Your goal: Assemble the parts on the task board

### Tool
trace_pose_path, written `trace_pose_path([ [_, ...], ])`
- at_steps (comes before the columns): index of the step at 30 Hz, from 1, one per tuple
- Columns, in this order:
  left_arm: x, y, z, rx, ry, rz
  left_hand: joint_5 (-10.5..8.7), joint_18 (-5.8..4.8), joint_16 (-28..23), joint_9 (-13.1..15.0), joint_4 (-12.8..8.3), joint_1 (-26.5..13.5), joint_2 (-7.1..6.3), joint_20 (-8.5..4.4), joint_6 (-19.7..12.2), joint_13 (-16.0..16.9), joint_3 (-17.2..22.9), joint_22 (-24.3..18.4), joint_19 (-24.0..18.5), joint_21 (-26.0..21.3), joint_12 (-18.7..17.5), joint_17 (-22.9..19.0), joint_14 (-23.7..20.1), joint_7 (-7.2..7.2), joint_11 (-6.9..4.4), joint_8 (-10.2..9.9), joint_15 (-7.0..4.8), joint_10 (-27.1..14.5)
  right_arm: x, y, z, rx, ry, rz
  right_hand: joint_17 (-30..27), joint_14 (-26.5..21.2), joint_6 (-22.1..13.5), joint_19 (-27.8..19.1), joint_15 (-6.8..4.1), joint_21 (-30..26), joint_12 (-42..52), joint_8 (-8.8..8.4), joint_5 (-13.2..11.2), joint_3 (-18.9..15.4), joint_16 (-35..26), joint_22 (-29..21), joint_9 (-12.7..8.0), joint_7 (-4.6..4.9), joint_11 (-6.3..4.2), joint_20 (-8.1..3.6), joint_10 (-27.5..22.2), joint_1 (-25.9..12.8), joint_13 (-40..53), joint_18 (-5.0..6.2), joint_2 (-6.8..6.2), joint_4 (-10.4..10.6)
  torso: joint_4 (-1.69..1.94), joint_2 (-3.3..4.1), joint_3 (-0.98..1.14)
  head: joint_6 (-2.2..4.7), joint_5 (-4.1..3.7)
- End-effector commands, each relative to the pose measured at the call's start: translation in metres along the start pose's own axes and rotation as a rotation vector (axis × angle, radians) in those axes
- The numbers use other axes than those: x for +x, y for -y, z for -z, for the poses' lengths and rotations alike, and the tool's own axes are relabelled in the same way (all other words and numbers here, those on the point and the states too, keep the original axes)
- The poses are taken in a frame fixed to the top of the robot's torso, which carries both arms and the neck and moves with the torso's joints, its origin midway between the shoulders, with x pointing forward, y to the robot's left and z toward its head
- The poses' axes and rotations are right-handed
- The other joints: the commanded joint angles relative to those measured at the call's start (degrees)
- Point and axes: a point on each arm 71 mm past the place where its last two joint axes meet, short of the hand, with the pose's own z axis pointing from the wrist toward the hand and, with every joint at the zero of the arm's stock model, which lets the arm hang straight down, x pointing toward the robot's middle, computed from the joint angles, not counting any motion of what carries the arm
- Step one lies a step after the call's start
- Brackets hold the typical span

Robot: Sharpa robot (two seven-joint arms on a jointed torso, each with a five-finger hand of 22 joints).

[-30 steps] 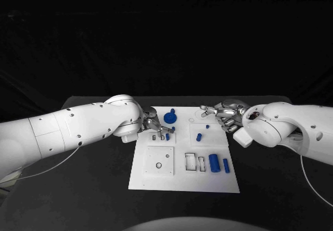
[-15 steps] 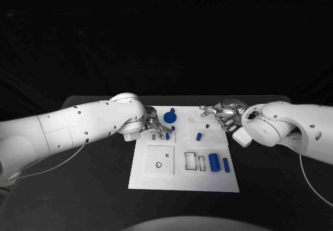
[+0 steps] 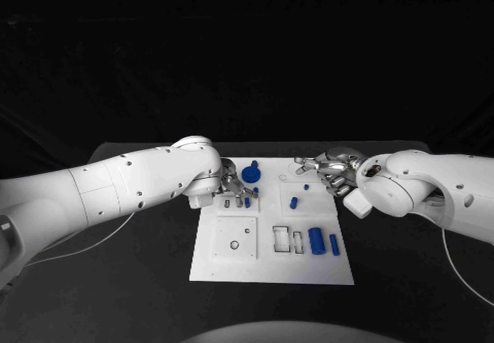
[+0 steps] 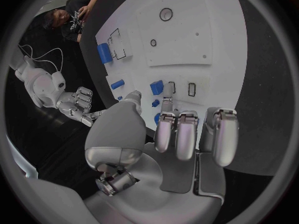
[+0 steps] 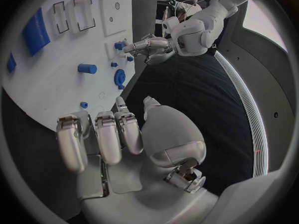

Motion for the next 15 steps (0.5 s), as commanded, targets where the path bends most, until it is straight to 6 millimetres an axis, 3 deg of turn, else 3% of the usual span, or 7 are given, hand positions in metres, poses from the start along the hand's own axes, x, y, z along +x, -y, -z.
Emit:
trace_pose_path([
  [1,0.0027,0.0001,-0.0009,-0.026,-0.046,-0.018,-0.24,-0.87,0.15,0.09,0.06,-0.33,0.44,-0.41,0.43,15.09,-0.43,15.09,5.81,0.14,0.14,15.10,5.96,-0.02,-0.37,-0.38,-0.49,6.06,0.0017,-0.0001,-0.0001,-0.001,-0.013,0.027,15.08,6.07,0.01,6.00,0.44,0.26,0.22,0.33,0.22,-0.47,0.23,15.05,0.08,0.08,0.43,0.60,6.01,0.11,15.10,-0.38,0.51,0.06,0.10,0.01,-0.02,0.02,-0.18],
  [10,0.0029,0.0016,-0.0031,-0.030,-0.055,-0.015,-1.21,-0.87,0.15,0.42,0.06,-1.65,0.70,-0.42,0.63,15.09,-1.26,15.09,5.81,0.14,0.14,15.10,5.96,0.00,-0.35,-0.77,-0.48,6.06,0.0023,-0.0003,-0.0007,0.003,-0.013,0.036,15.08,6.07,0.00,6.00,0.44,0.26,0.22,0.35,0.22,-0.49,0.23,15.05,0.08,0.08,0.44,0.60,6.01,0.11,15.10,-0.38,0.55,0.07,0.07,-0.04,0.00,0.02,-0.26],
  [15,0.0026,0.0027,-0.0044,-0.031,-0.057,-0.014,-0.64,-0.87,0.15,0.63,-0.08,-0.93,0.96,-0.43,0.80,15.09,-1.15,15.09,5.81,0.14,0.14,15.10,5.96,-0.06,-0.40,-0.95,-0.51,6.06,0.0028,-0.0003,-0.0011,0.006,-0.014,0.037,15.08,6.07,0.00,6.00,0.44,0.26,0.22,0.36,0.23,-0.50,0.23,15.05,0.08,0.08,0.43,0.60,6.01,0.11,15.10,-0.38,0.56,0.07,0.12,-0.04,0.00,0.03,-0.36],
])
